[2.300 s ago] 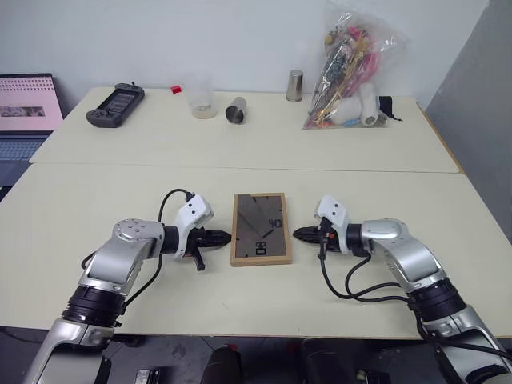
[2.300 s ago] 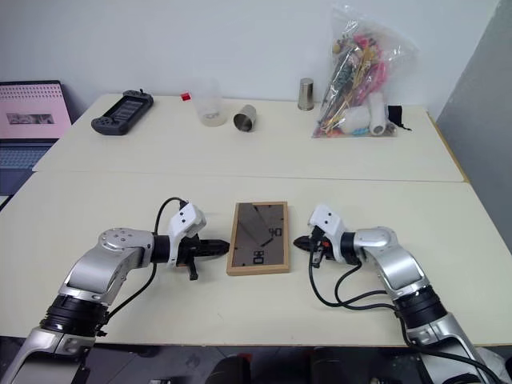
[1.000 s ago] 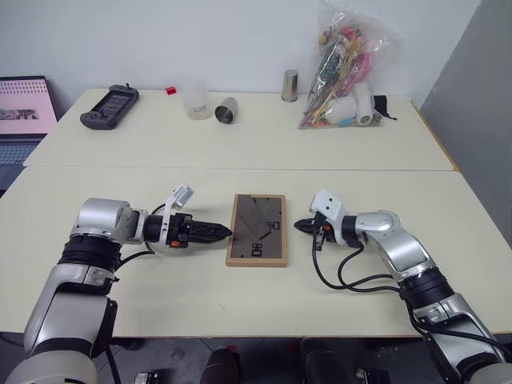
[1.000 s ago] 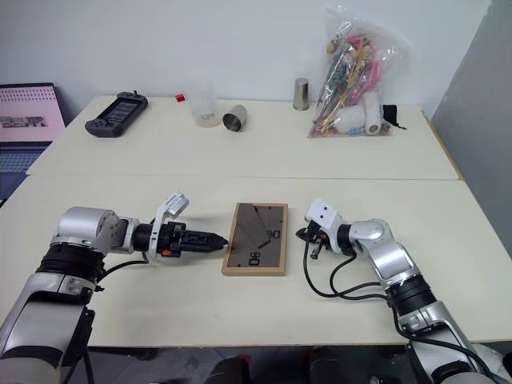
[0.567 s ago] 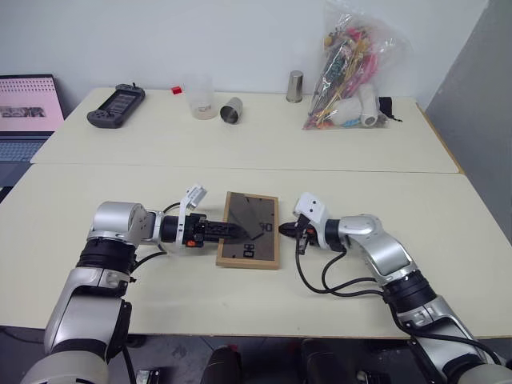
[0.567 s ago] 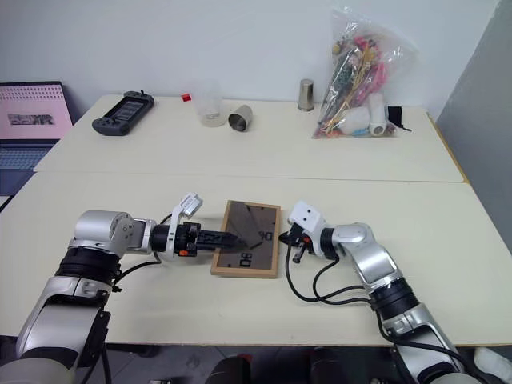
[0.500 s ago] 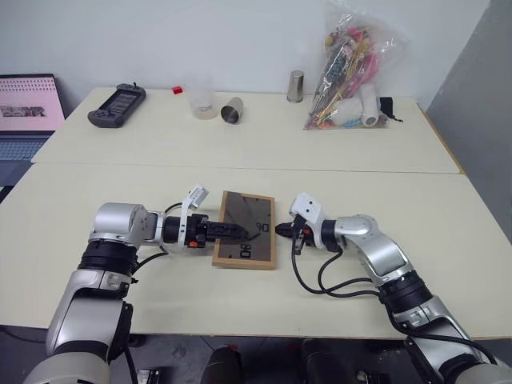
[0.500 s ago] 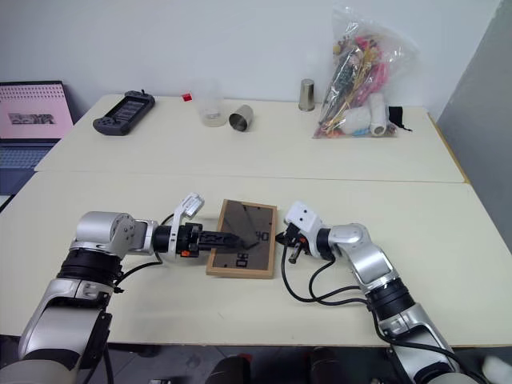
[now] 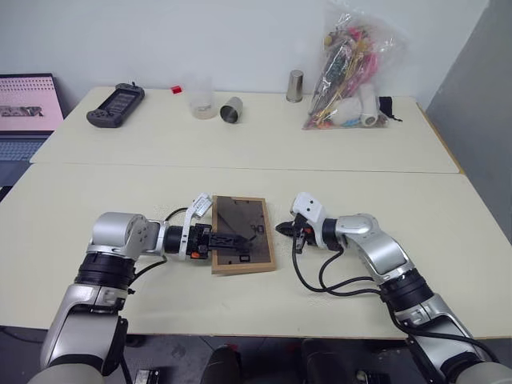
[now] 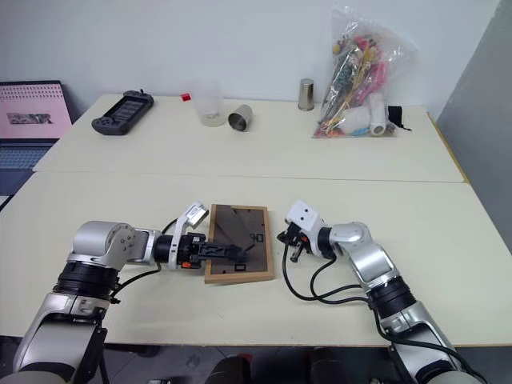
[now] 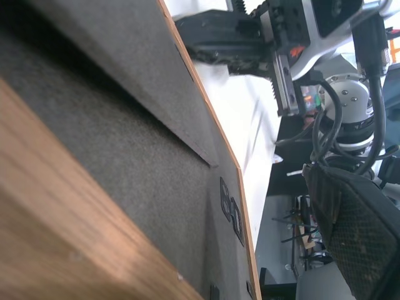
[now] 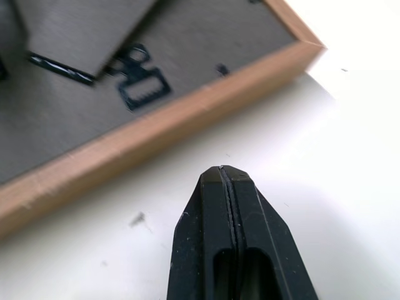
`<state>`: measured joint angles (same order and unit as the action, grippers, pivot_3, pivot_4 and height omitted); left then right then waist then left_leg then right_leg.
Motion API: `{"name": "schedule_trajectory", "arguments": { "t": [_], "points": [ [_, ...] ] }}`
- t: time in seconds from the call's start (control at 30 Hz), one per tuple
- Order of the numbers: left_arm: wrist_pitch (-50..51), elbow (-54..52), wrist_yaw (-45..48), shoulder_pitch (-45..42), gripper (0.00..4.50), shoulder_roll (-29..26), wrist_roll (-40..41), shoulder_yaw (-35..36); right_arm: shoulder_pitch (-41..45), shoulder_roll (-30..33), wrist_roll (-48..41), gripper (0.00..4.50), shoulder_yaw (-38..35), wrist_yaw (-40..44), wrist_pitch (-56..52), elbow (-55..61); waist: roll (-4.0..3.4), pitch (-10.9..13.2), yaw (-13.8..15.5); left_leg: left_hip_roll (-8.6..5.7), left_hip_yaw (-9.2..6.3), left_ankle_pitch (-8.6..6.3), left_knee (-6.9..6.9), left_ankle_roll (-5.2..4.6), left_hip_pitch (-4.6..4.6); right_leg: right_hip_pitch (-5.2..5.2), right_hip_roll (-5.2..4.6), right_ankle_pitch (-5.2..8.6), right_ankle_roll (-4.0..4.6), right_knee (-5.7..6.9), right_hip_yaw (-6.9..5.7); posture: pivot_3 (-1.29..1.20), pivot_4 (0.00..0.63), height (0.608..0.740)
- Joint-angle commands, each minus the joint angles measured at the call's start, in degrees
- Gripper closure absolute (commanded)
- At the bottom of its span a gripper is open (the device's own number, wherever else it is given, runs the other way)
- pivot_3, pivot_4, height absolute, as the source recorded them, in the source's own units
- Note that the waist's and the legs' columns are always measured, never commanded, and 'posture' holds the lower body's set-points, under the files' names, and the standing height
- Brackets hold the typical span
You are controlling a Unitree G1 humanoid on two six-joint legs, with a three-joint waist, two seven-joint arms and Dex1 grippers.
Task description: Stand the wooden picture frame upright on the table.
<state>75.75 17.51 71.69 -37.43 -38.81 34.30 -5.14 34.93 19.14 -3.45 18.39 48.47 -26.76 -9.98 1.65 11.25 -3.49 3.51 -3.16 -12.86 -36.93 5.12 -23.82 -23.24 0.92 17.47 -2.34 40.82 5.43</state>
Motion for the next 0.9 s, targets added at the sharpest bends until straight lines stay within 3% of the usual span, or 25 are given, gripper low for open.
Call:
{"name": "schedule_trajectory", "arguments": {
  "t": [0.03,0.23,0.7,0.8,0.9],
  "points": [
    [0.09,-1.88,-0.6,0.28,0.03,-1.65,1.87,2.26,0.16,0.58,-0.19,4.5,-1.9,-0.73,0.85,0.6,0.0,0.0,-0.06,0.01,0.0,0.0,0.01,0.0,0.0,-0.01,0.01,0.0,0.0,0.01,0.0,0.0,0.15,0.74],
    [-0.67,-2.42,-2.87,0.84,0.03,-2.66,2.38,3.73,-0.21,0.44,-0.1,4.5,-2.35,-2.12,0.56,0.31,0.0,0.0,-0.14,0.02,0.0,0.0,0.01,0.0,0.0,-0.02,0.01,0.01,0.01,0.0,0.0,0.0,0.15,0.74],
    [-2.63,0.18,-13.23,-1.98,0.03,0.98,2.9,11.35,0.48,0.39,0.27,4.5,-2.32,-2.83,1.46,-1.28,0.01,0.0,-0.1,0.02,0.0,0.0,0.0,0.0,-0.01,-0.01,0.01,0.01,0.01,0.0,-0.01,0.0,0.15,0.74],
    [-3.99,-14.53,-8.76,3.42,0.03,-1.88,4.33,4.44,0.27,0.46,0.33,4.5,-2.07,-2.56,1.79,-1.42,0.0,0.0,-0.29,0.03,0.02,0.0,0.02,0.0,-0.01,-0.02,0.01,0.01,0.01,-0.02,0.02,0.0,0.15,0.74],
    [-3.35,-17.36,-8.91,4.28,0.03,-1.51,5.51,4.26,0.52,0.24,0.39,4.5,-2.0,-2.67,1.98,-1.8,0.0,0.0,-0.13,0.02,0.03,0.0,0.05,0.02,0.0,-0.01,-0.01,0.0,0.01,-0.02,0.04,0.0,0.15,0.74]
  ]
}}
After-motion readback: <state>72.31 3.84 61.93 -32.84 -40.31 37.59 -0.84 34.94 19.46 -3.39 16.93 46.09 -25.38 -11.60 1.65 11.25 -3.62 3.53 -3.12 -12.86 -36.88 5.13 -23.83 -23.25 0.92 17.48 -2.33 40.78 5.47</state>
